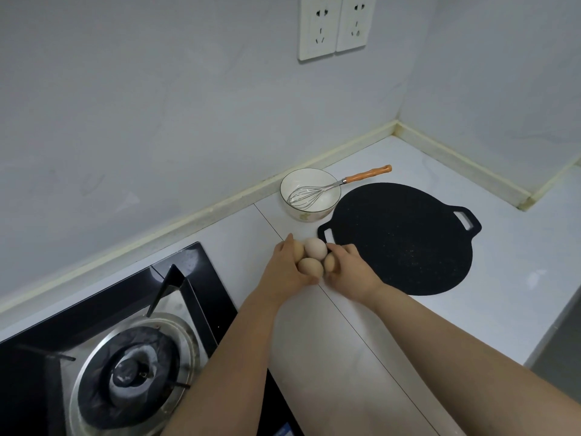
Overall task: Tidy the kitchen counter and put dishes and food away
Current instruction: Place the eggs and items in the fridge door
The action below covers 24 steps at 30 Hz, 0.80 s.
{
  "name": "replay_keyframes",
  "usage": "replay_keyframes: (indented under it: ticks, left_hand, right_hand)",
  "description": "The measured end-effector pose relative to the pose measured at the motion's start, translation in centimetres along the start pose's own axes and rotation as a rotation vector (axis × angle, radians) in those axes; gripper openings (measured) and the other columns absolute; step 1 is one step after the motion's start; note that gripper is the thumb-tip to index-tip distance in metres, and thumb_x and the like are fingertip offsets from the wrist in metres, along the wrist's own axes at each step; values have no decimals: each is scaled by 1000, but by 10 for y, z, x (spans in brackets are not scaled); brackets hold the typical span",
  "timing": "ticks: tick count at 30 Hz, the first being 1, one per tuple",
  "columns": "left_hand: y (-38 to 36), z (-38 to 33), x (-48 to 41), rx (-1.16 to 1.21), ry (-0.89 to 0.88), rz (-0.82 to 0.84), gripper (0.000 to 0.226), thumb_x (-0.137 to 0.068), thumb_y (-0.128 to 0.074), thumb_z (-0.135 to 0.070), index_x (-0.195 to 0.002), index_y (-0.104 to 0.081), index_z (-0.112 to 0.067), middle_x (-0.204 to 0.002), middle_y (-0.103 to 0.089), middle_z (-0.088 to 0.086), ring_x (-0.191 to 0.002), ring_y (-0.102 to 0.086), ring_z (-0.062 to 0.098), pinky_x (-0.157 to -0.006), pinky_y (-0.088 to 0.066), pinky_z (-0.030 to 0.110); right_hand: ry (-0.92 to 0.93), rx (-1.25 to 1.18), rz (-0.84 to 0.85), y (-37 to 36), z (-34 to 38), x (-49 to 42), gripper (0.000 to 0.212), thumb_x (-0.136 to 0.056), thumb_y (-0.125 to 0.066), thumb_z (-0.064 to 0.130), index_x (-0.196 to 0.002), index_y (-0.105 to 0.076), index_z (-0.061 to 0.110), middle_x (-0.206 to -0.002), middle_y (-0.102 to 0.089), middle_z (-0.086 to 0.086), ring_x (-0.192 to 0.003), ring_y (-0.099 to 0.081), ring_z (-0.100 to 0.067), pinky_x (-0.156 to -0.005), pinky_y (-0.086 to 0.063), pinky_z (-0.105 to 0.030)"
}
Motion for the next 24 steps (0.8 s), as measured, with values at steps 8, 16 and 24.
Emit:
replay_keyframes:
  ticks: [8, 16, 24]
  left_hand:
    - [-12, -16, -11, 54, 3, 10, 108, -74, -78, -16, -151, -1, -10, -155, -9, 4, -139, -26, 17, -94, -23, 16]
    - [-14, -30, -26, 81, -31, 49, 107, -74, -77, -12, -151, -2, -8, -153, -10, 5, -136, -27, 14, -92, -24, 13]
    - [-19, -19, -35, 230, -5, 35, 112, -53, -71, -24, -145, -7, -14, -127, -40, 3, -116, -49, 17, -95, -46, 33]
  right_hand:
    - [-23, 8, -10, 13, -8, -9, 60, -88, -54, 12, -143, -32, 19, -132, -33, -9, -105, -56, -30, -93, -43, -29]
    - [-81, 6, -24, 23, -14, -20, 62, -87, -52, 12, -144, -31, 21, -132, -32, -9, -103, -57, -29, -93, -44, -31]
    - [-147, -39, -75, 21, -11, -18, 64, -85, -58, 16, -143, -30, 15, -134, -31, -9, -105, -55, -28, -89, -44, -32]
Point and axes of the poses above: each hand's wrist, its own x-axis away from the middle knuckle, its own y-axis out of the back of the hand, z = x × y, the point moved 4 cm from there along -x, towards the middle knuckle
